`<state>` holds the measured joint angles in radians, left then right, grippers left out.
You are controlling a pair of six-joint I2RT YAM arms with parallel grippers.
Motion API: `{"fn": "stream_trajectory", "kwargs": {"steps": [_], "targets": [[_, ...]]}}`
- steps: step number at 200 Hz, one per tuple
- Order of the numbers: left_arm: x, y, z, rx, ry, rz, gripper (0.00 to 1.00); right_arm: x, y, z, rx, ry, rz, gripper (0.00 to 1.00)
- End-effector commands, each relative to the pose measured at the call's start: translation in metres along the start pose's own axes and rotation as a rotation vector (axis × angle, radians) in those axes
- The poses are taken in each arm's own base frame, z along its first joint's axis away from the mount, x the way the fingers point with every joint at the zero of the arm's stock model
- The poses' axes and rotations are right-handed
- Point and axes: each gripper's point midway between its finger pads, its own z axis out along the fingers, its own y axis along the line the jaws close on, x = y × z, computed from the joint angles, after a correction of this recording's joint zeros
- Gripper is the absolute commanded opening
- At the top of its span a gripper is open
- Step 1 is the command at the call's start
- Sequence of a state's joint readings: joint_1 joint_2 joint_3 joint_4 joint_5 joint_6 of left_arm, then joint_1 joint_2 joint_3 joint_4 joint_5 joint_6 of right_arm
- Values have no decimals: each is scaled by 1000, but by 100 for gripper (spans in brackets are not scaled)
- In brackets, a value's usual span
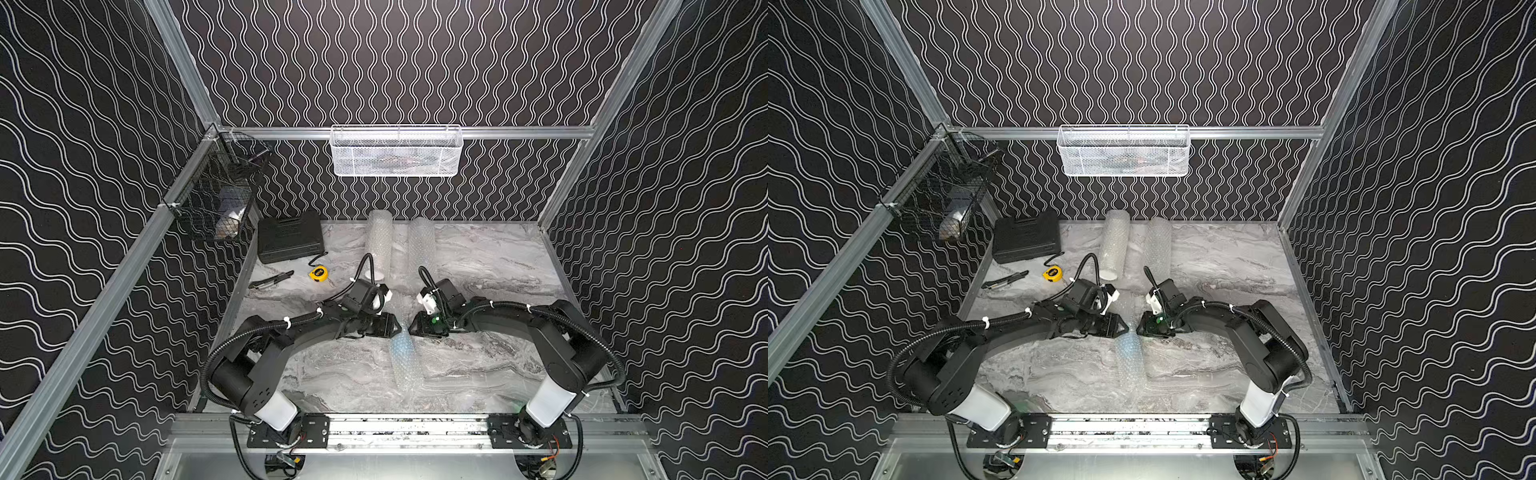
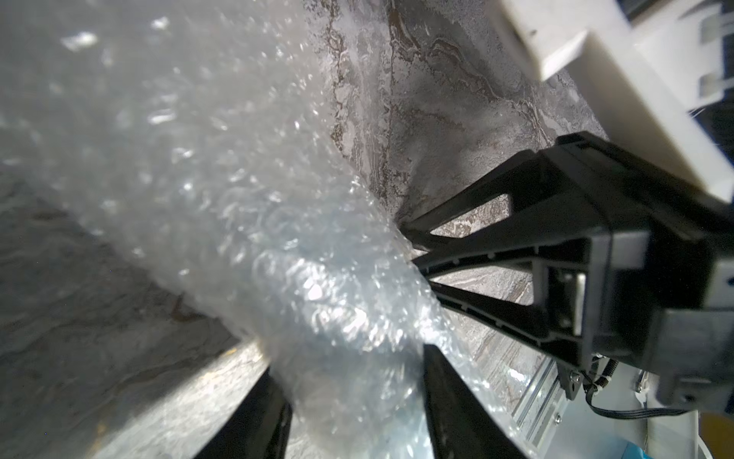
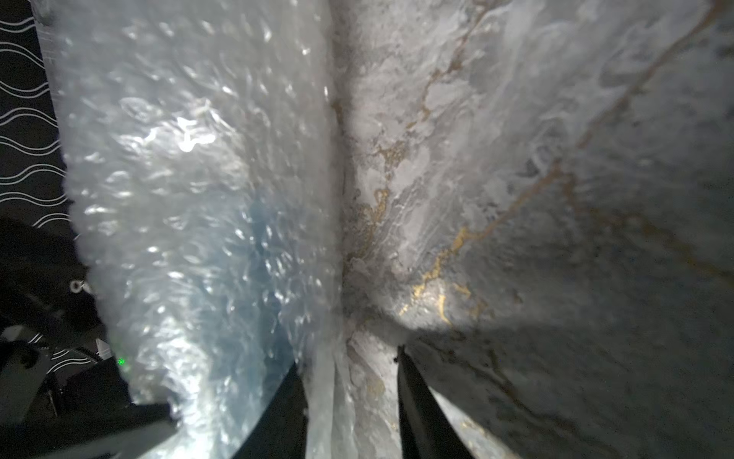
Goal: Unwrap the vase from the bubble wrap
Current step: Unwrap the bubble wrap at the center of the board.
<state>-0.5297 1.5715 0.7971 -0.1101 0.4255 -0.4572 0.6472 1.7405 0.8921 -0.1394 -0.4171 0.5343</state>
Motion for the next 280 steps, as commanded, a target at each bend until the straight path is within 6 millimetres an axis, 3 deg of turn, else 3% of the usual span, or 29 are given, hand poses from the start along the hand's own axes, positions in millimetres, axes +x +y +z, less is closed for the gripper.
{"fn": "stream_trajectory", "kwargs": {"steps": [1, 42, 94, 129, 182, 234, 280], "targets": [[16, 12, -1, -53, 57, -10, 52, 1, 11, 2, -48, 17, -16, 23], [13, 4, -2, -21, 52, -7, 55, -2, 13, -4, -46, -15, -13, 6], [-4, -10, -12, 3, 15, 10, 88, -4, 13, -19, -4, -68, -12, 0], [-12, -14, -7, 27, 3, -7, 98, -2, 15, -20, -2, -75, -4, 0], [-7, 1, 6, -18, 26, -42, 98, 3, 13, -16, 3, -70, 7, 0], [-3, -6, 16, 49, 47, -46, 96, 1, 12, -16, 32, -76, 4, 4], [6, -3, 18, 48, 88, -28, 77, -8, 4, -18, 101, -106, -4, 16]]}}
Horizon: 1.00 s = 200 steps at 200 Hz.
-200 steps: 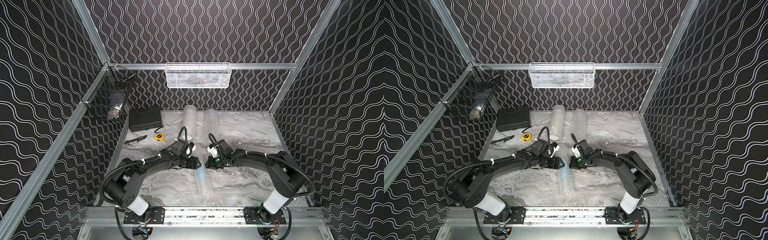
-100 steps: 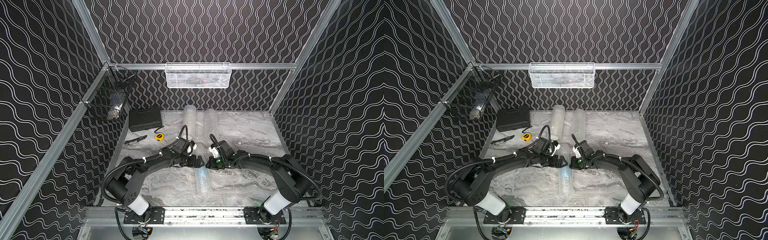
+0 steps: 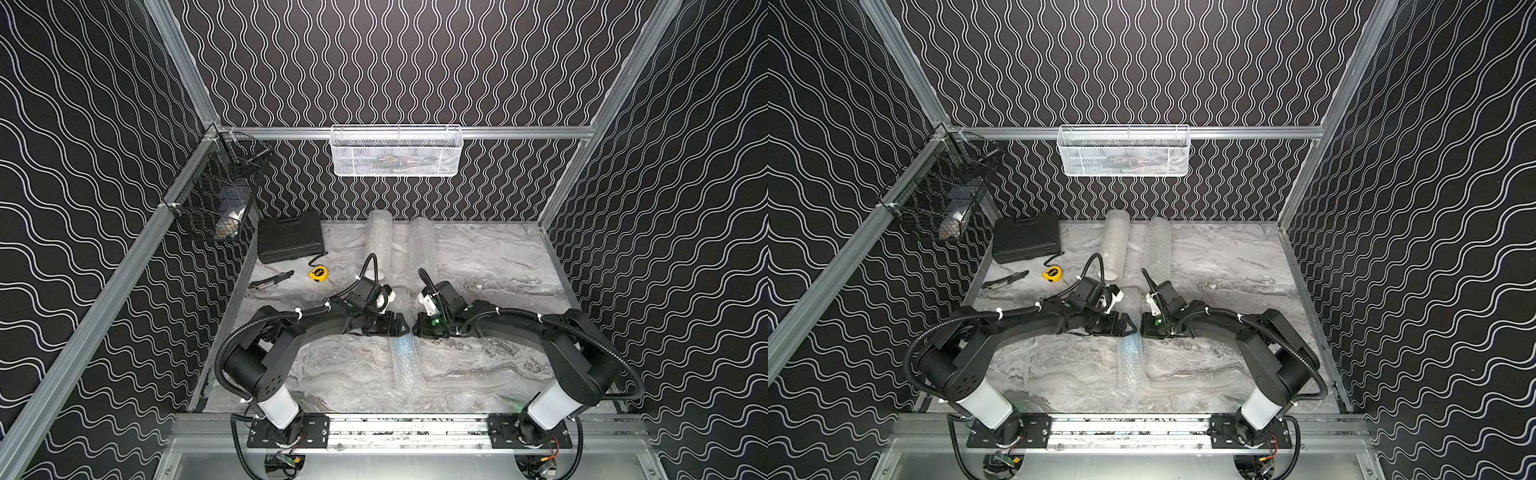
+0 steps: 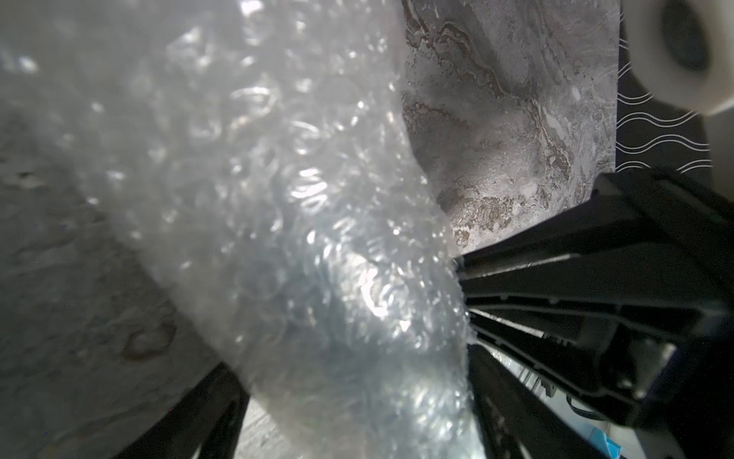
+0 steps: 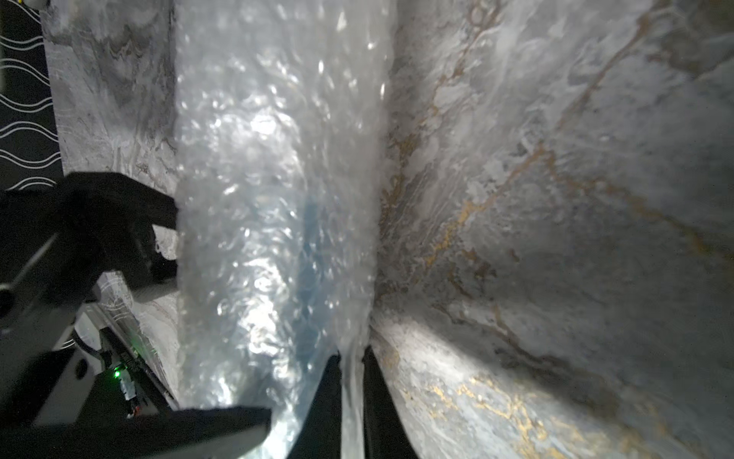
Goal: Unwrap the vase from the bubble wrap
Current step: Unwrap the bubble wrap at the center of the board.
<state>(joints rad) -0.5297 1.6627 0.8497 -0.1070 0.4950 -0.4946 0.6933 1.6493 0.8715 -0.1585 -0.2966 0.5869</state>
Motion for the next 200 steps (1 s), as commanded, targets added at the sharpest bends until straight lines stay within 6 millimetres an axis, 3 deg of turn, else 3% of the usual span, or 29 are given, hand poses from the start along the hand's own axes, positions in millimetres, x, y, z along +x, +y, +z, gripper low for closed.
{"fn": "stream_trajectory", "kwargs": {"steps": [1, 35, 68, 121, 200], "targets": [[6, 2, 2, 0, 29, 25, 77, -6, -5, -1, 44, -21, -2, 16], [12, 0, 4, 18, 56, 35, 69, -12, -4, 2, 59, -25, -13, 26], [13, -3, 3, 34, 61, 43, 69, -16, -8, 6, 88, -24, -19, 30], [16, -3, 3, 41, 71, 44, 68, -26, -18, 12, 155, -49, -16, 30], [20, 0, 5, 34, 90, 38, 67, -43, -13, 14, 148, -115, -16, 32]]}}
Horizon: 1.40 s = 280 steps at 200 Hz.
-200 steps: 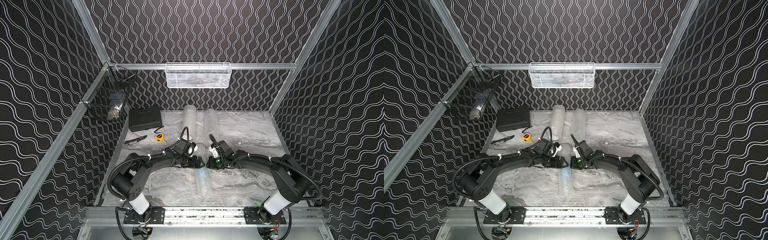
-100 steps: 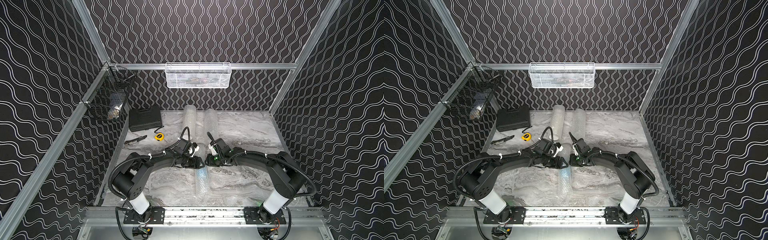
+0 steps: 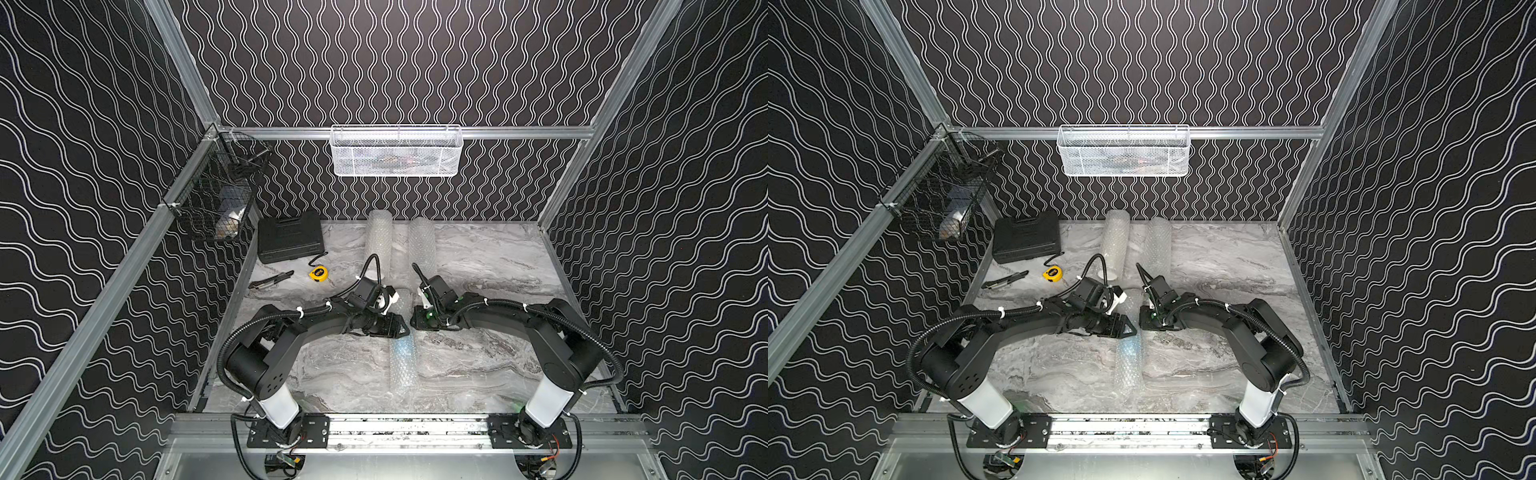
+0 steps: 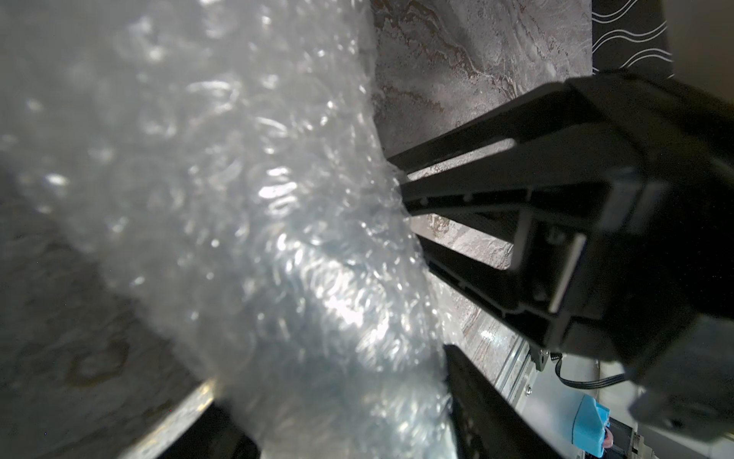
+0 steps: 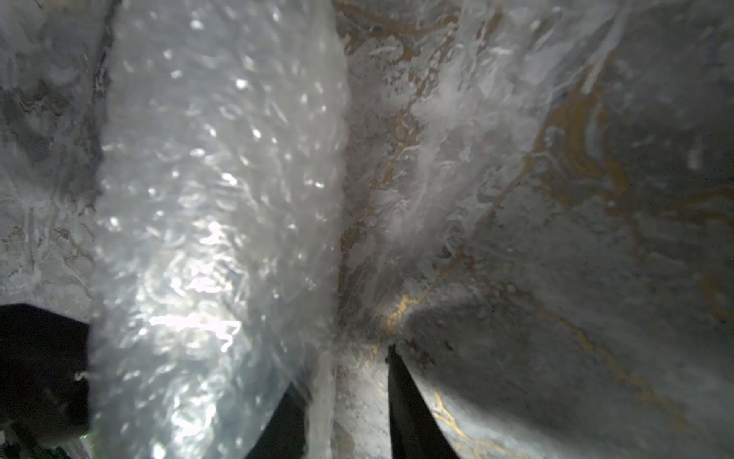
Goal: Unwrap the vase from the bubble wrap
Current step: Unwrap the bubble wrap at the center of the board.
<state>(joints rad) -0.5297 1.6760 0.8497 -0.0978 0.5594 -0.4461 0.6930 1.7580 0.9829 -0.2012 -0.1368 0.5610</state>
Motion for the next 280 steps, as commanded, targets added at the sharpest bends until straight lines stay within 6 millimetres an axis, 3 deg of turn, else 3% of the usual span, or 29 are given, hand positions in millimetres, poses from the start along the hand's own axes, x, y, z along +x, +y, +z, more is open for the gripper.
{"fn": "stream_trajectory", "kwargs": {"steps": [1, 76, 171, 280], "targets": [[15, 7, 2, -21, 57, -12, 67, -14, 5, 0, -3, -51, 5, 32], [18, 10, 2, -34, 65, -14, 66, -34, 10, 0, 0, -123, 39, 32], [21, 16, 1, -71, 66, -15, 66, -43, 15, -3, -92, -214, 137, 13], [28, 24, 0, -98, 60, -27, 64, -50, 8, -4, -263, -260, 303, 8]]}}
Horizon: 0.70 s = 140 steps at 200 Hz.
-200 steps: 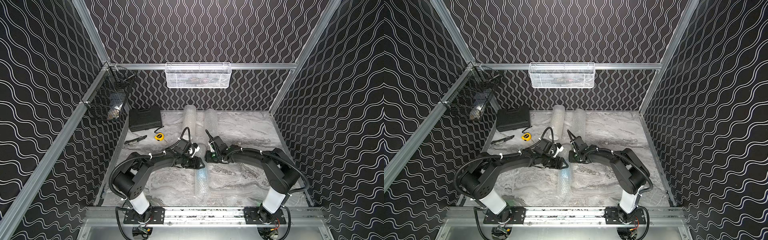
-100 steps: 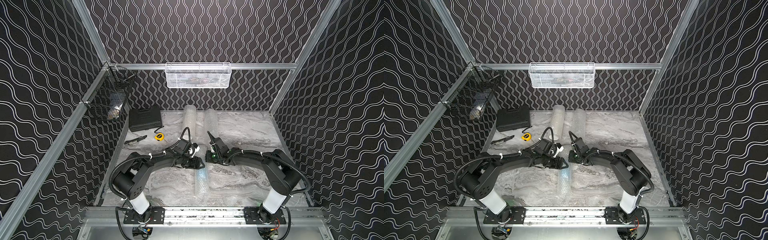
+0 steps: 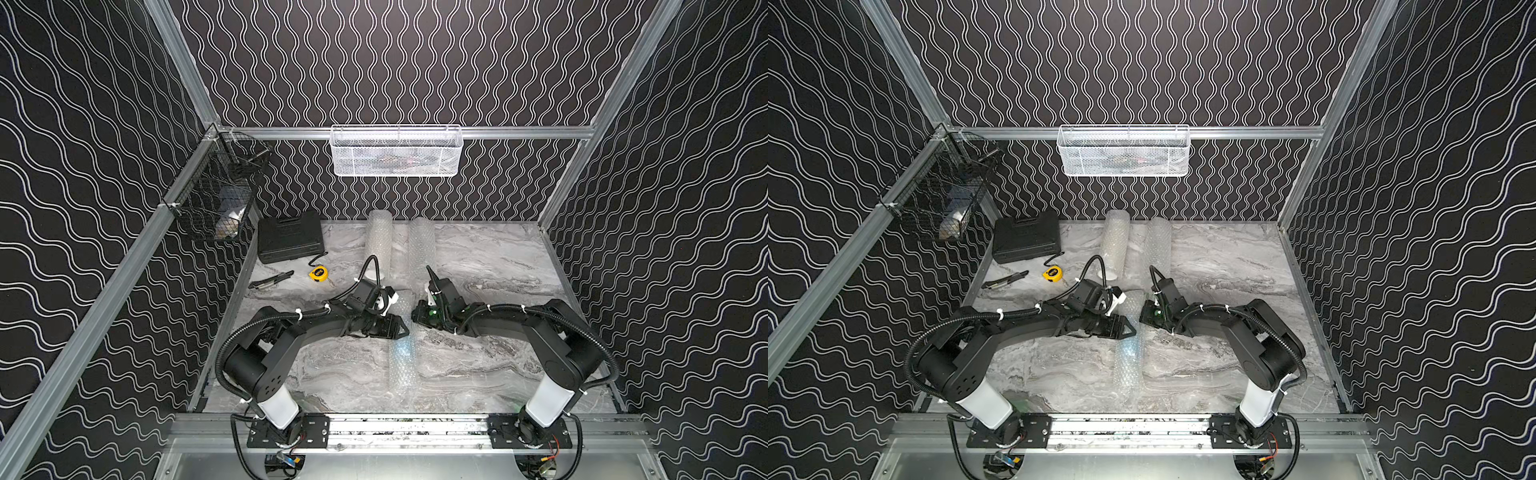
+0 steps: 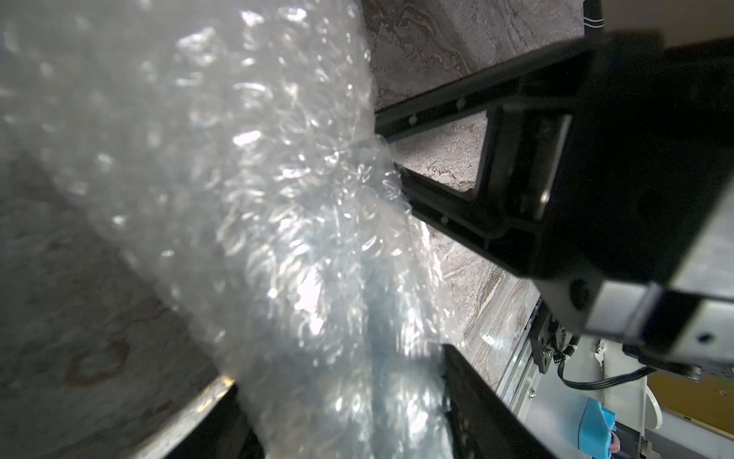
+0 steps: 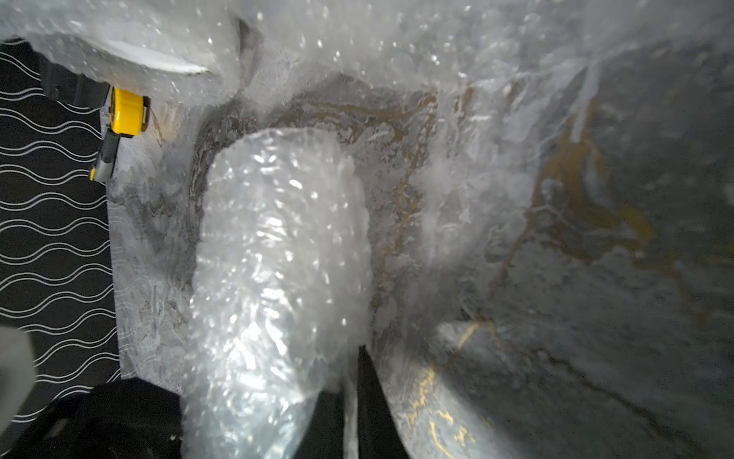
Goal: Unwrap the vase from the bubble wrap
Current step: Unwrap the bubble wrap at the center of the board.
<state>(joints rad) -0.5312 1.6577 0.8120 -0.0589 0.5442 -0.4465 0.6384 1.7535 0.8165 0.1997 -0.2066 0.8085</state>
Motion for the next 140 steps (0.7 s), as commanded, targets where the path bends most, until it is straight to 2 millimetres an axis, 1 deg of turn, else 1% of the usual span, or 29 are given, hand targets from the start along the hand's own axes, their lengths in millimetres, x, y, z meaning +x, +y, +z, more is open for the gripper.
{"fn": "stream_trajectory", "kwargs": {"steps": [1, 35, 64, 98, 140], "targets": [[26, 21, 0, -91, 81, -37, 64, -25, 14, -5, -80, -103, 51, 8], [26, 23, 0, -99, 79, -41, 64, -30, 5, -7, -139, -110, 131, 7], [27, 24, 0, -106, 79, -41, 64, -29, -1, -6, -174, -99, 179, 7], [25, 23, -2, -108, 73, -38, 64, -23, -6, -7, -156, -68, 166, 15], [24, 22, -2, -102, 67, -39, 64, 0, -12, -9, -132, 22, 126, 26]]}}
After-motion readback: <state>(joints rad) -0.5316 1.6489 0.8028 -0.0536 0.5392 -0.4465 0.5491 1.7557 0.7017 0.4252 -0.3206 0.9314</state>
